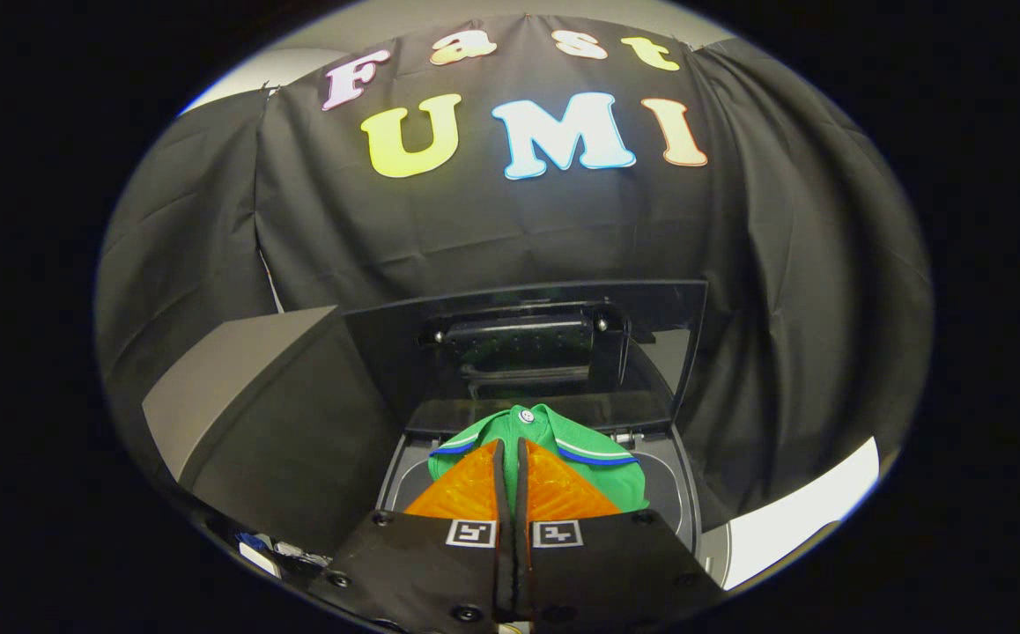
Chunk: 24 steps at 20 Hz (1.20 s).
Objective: Put the clothes into the washing machine and then close the washing machine lid.
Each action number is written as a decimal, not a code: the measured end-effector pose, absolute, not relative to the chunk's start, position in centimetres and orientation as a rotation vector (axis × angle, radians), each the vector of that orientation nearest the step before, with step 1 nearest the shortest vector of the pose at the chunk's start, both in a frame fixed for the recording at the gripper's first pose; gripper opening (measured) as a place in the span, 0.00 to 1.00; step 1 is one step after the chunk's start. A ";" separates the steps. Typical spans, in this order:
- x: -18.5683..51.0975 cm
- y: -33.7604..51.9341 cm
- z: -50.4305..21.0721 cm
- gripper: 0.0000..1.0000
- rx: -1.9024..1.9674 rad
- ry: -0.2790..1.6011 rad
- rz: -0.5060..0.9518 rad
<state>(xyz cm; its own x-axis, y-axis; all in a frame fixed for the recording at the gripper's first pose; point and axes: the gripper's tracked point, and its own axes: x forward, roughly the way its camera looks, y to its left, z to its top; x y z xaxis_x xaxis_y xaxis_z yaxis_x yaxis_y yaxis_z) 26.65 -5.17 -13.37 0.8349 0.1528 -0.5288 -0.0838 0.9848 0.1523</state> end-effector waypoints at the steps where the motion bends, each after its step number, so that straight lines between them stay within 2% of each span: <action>1: 26.5 -5.2 -13.9 0.01 0.120 0.577 0.124; 12: 24.7 -4.7 -18.8 0.02 0.110 0.677 0.093; 17: 24.4 -4.7 -19.4 0.09 0.102 0.703 0.069; 22: 24.3 -5.3 -17.9 1.00 0.052 0.668 0.030; 24: 24.7 -5.2 -17.9 0.98 0.049 0.659 0.024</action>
<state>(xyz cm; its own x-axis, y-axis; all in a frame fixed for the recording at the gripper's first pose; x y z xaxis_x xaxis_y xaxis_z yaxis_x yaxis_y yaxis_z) 24.72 -5.23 -17.91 0.7901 0.0379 -0.6118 -0.0068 0.9986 0.0531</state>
